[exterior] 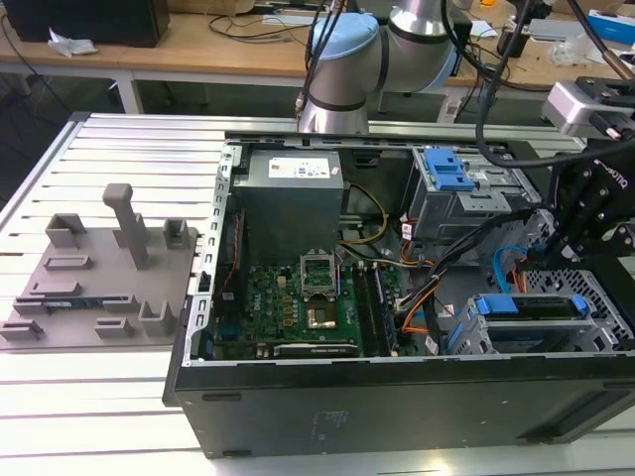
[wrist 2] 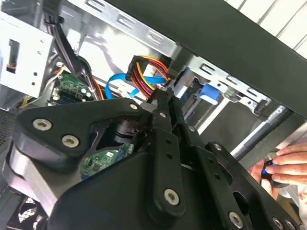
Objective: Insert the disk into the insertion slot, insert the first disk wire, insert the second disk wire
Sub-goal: 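Insert the first disk wire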
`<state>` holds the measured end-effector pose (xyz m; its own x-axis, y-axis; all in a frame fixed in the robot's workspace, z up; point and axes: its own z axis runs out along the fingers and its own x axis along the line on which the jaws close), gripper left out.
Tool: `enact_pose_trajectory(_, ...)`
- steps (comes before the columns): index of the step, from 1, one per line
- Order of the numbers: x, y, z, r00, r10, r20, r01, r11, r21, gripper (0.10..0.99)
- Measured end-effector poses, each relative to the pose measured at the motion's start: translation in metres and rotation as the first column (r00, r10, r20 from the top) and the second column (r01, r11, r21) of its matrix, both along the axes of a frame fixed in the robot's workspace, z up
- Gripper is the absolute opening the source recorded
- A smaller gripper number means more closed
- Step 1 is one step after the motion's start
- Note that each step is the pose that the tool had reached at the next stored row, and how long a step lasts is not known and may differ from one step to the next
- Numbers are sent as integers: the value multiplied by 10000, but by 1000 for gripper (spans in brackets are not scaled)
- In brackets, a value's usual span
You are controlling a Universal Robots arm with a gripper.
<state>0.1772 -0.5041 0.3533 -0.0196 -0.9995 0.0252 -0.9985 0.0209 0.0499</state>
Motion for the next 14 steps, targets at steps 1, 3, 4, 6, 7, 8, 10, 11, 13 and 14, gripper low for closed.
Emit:
enact_pose_trajectory(1,-1,-55,1,10000,0,0,0,10000,-1,169)
enact_pose_trajectory(3,-15,-106,0,10000,1,0,-1,10000,1,169)
enact_pose_trajectory(4,-19,-106,1,10000,1,0,-1,10000,0,169)
enact_pose_trajectory(6,-19,-105,0,10000,2,0,-2,10000,2,169)
enact_pose_trajectory(7,-20,-104,1,10000,1,0,-1,10000,-1,169)
enact_pose_trajectory(8,-20,-105,1,10000,0,0,0,10000,-2,169)
enact_pose_trajectory(10,-20,-111,1,10000,1,1,-1,10000,-2,169)
enact_pose_trajectory(11,-20,-116,0,10000,1,0,-1,10000,-2,169)
enact_pose_trajectory(13,-20,-119,0,10000,0,2,0,10000,-6,169)
enact_pose_trajectory(14,-21,-119,0,10000,0,9,0,10000,-7,169)
